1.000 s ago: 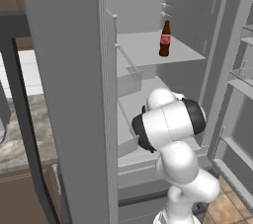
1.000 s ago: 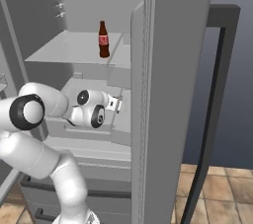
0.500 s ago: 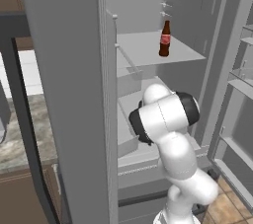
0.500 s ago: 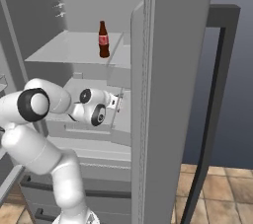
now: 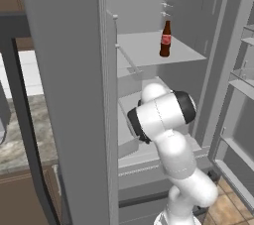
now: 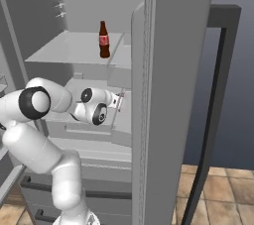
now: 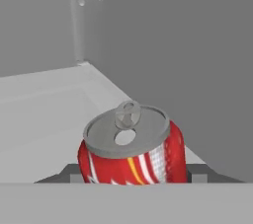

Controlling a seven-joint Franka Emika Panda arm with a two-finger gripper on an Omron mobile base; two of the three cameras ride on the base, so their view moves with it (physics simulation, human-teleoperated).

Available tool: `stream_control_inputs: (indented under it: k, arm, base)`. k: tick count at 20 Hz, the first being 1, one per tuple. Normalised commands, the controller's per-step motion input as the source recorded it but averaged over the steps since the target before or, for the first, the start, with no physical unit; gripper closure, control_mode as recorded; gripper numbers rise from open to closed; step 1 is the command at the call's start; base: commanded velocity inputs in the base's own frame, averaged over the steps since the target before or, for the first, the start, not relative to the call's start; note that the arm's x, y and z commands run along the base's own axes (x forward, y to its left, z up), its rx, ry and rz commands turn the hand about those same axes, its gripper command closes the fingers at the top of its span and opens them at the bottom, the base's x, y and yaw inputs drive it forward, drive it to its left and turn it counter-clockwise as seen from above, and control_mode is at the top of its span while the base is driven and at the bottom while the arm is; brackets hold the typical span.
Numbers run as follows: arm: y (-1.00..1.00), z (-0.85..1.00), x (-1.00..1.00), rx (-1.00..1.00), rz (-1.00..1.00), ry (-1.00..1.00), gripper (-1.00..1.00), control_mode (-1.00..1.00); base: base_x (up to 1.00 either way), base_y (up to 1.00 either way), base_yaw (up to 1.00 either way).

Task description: Open the fridge, grab two sodas, and place both sodas inside the bowl with ice on the dining counter.

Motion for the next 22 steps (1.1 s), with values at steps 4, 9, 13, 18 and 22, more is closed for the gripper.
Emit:
stream_control_inputs:
  k: [4, 9, 13, 18, 22]
  arm:
    - [0.0, 0.0, 0.0, 0.0, 0.0, 0.0, 1.0, -1.0]
    - [0.0, -0.02, 0.0, 0.01, 0.0, 0.02, 1.0, -1.0]
    - [0.0, -0.07, -0.12, 0.06, 0.0, -0.04, 1.0, -1.0]
    - [0.0, -0.05, -0.54, 0.1, 0.0, -0.13, 1.0, -1.0]
    - [0.0, 0.3, -0.94, 0.08, 0.0, -0.1, 1.0, -1.0]
  base:
    - [0.0, 0.0, 0.0]
    - [0.0, 0.0, 0.0]
    - [0.0, 0.0, 0.0]
    - [0.0, 0.0, 0.0]
    - [0.0, 0.0, 0.0]
